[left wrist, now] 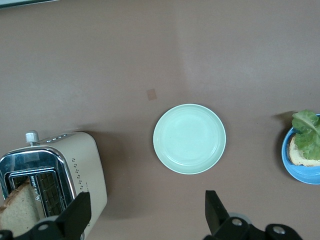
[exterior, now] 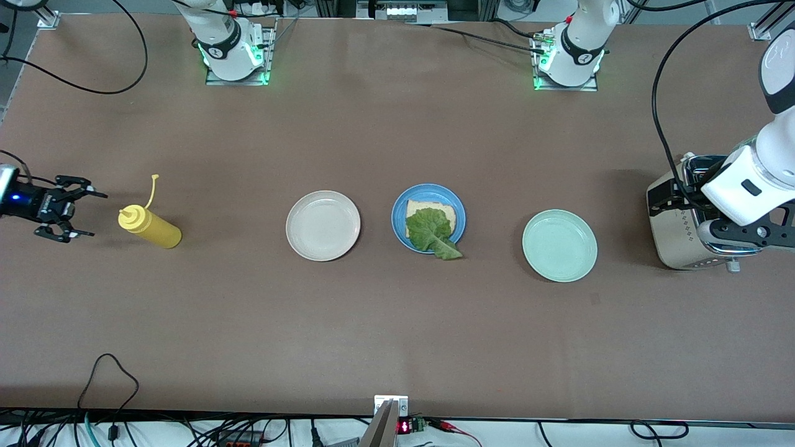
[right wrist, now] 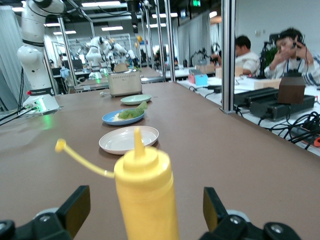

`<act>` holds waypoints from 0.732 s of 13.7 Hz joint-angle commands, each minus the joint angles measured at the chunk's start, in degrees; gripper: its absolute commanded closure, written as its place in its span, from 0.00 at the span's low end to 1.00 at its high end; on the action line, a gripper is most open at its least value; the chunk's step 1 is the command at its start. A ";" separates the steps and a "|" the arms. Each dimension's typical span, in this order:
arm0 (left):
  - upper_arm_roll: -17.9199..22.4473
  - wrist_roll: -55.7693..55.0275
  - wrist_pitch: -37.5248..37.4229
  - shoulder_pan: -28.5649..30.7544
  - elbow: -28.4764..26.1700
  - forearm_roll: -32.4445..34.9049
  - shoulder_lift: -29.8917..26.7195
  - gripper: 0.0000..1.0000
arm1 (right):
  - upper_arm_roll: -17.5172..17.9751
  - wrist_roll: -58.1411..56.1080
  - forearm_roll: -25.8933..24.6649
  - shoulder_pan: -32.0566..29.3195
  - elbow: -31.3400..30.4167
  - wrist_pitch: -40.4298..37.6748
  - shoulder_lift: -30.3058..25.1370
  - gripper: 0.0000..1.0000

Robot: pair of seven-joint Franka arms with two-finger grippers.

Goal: Make sandwich in blue plate with both arms
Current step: 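Reach the right gripper to the yellow mustard bottle, then grasp the mustard bottle with the right gripper and lift it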

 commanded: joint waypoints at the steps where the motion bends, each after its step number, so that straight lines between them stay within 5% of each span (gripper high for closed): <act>1: -0.18 -0.19 -0.94 0.28 0.43 -0.70 -0.43 0.00 | 1.60 -4.27 0.90 -0.89 7.03 -2.38 8.05 0.00; 5: -0.18 -0.19 -0.94 0.28 0.43 -0.70 -0.43 0.00 | 1.87 -7.62 1.86 0.33 11.36 -2.21 14.57 0.00; 10: -0.18 -0.19 -0.94 0.28 0.43 -0.70 -0.43 0.00 | 1.95 -10.96 2.83 3.58 10.13 -2.47 16.25 0.00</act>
